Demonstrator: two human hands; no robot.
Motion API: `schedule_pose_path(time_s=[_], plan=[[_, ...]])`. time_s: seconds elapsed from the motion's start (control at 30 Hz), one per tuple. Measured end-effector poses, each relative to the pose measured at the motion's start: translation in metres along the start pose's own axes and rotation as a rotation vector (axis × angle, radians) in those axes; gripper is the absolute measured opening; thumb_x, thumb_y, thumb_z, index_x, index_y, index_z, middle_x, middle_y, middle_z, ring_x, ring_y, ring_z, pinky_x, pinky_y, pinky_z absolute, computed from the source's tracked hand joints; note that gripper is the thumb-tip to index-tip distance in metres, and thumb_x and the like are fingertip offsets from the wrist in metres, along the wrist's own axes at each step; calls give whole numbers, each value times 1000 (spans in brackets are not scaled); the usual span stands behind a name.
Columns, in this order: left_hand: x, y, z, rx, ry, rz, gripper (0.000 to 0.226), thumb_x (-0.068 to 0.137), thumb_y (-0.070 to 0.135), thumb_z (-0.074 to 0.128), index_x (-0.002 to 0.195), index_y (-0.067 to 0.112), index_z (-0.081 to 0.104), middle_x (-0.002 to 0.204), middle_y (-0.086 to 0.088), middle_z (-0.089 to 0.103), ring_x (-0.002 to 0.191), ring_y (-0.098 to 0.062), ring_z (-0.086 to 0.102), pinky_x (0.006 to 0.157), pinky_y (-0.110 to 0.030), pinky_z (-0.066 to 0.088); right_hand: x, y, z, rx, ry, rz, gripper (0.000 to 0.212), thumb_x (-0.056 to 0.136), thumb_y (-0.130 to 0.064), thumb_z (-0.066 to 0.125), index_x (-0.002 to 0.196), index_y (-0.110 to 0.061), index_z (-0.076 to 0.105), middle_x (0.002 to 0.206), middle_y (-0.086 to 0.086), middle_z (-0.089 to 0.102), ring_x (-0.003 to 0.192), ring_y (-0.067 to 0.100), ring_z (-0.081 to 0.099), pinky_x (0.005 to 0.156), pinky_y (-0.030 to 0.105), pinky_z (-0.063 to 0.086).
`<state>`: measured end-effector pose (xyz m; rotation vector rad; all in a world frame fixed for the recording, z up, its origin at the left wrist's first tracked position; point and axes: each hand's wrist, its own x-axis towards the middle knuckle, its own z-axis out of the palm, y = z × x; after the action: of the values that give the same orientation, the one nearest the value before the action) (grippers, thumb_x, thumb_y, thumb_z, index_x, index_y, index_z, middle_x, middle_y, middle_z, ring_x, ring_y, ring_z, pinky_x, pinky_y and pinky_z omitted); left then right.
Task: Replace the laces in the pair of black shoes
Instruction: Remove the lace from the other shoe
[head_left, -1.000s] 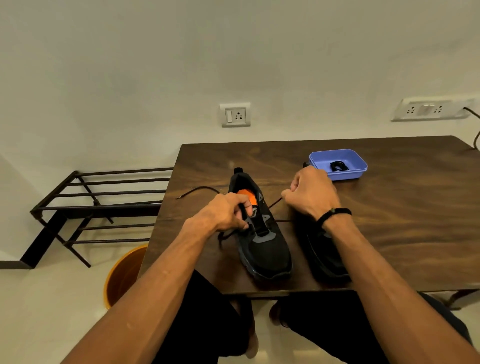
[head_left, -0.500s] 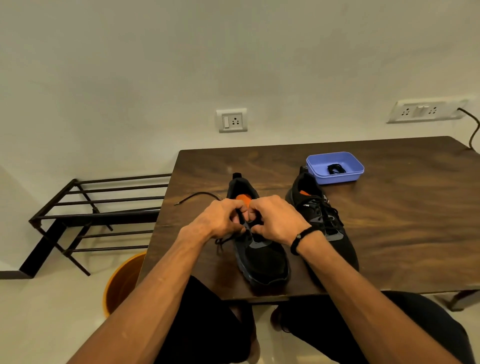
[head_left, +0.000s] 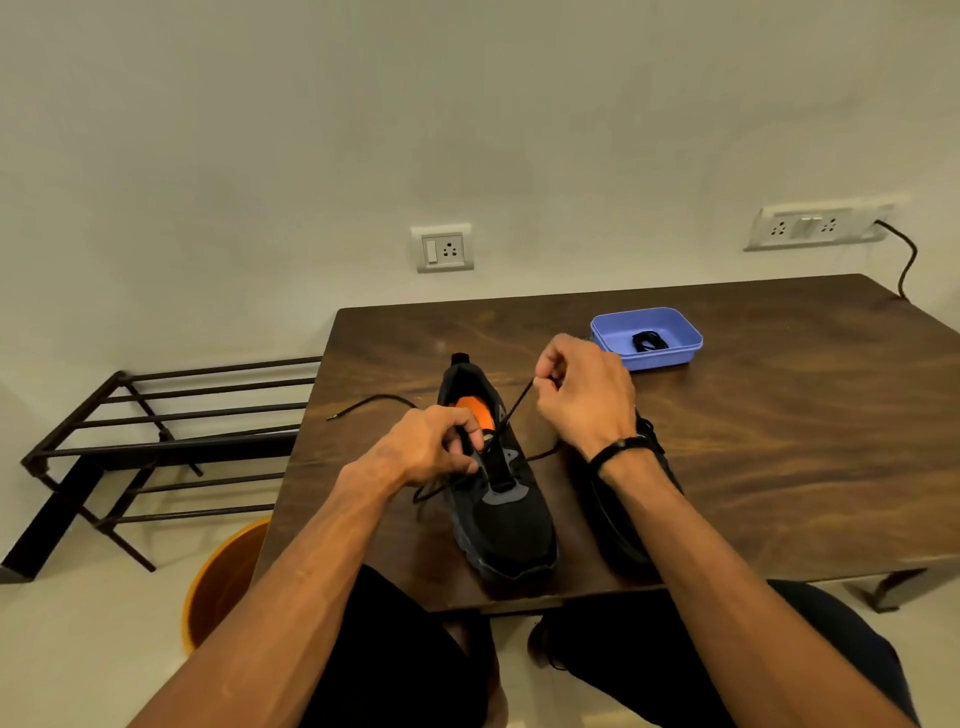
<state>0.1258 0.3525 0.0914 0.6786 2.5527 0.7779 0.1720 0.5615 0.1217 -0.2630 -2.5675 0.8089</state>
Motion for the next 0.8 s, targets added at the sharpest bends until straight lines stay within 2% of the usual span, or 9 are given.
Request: schedule_pose_path(time_s=[0.1,0.17,0.23,0.27,0.33,0.4,0.5,0.67,0.8], plan=[[1,0,0,-12,-8,-8,24,86,17,82,101,29,68,85,0,74,80,-11,70,79,-28,56,-1,-1,2,591,-15,315,20,82,-5,80,81,-20,68,74,-5,69,78,15,70,74,31,57],[2,1,0,-5,-6,-8,24,85,17,83,100,30,68,83,0,74,80,-12,70,81,-31,56,-7,-12,7,1089,-110,522,19,89,10,68,92,-8,65,76,7,70,91,31,74,81,40,56],[1,0,1,9,2,-10,24,85,19,83,99,30,68,83,0,73,79,-12,69,80,-32,56,-14,-20,12,1323,-207,605,21,94,16,56,102,-3,61,76,12,67,82,31,76,81,45,58],[1,0,0,15,7,-11,24,85,19,83,99,30,68,84,0,73,78,-12,68,78,-30,55,-16,-22,16,1310,-241,590,21,96,15,53,104,-3,61,75,12,65,71,25,74,77,43,59],[1,0,0,23,11,-14,23,85,20,83,99,30,67,85,-1,73,78,-12,68,77,-28,53,-18,-20,21,1056,-295,417,21,97,10,53,105,-7,63,81,8,64,60,15,64,64,33,57],[1,1,0,29,15,-16,24,85,20,83,101,28,67,85,-1,73,79,-13,68,78,-31,54,-19,-16,24,603,-353,86,24,96,2,54,102,-18,66,96,2,67,75,13,64,68,29,54],[1,3,0,71,25,-11,31,84,21,84,109,24,66,87,0,73,81,-14,68,84,-38,56,-19,-16,23,92,-480,-275,21,93,-4,54,98,-22,64,101,1,60,95,21,59,83,39,52],[-1,1,-2,32,-13,-15,35,81,6,83,105,28,68,87,0,72,77,-8,66,77,-27,53,-12,-6,18,-194,-494,-340,18,86,-4,60,95,-13,72,99,9,62,92,31,62,83,47,56],[-1,1,-1,18,0,-19,40,80,0,81,100,32,67,83,3,71,74,-4,65,73,-19,50,-14,-3,30,-299,-631,-357,17,85,-23,78,97,-12,75,96,11,66,91,32,66,81,47,58]])
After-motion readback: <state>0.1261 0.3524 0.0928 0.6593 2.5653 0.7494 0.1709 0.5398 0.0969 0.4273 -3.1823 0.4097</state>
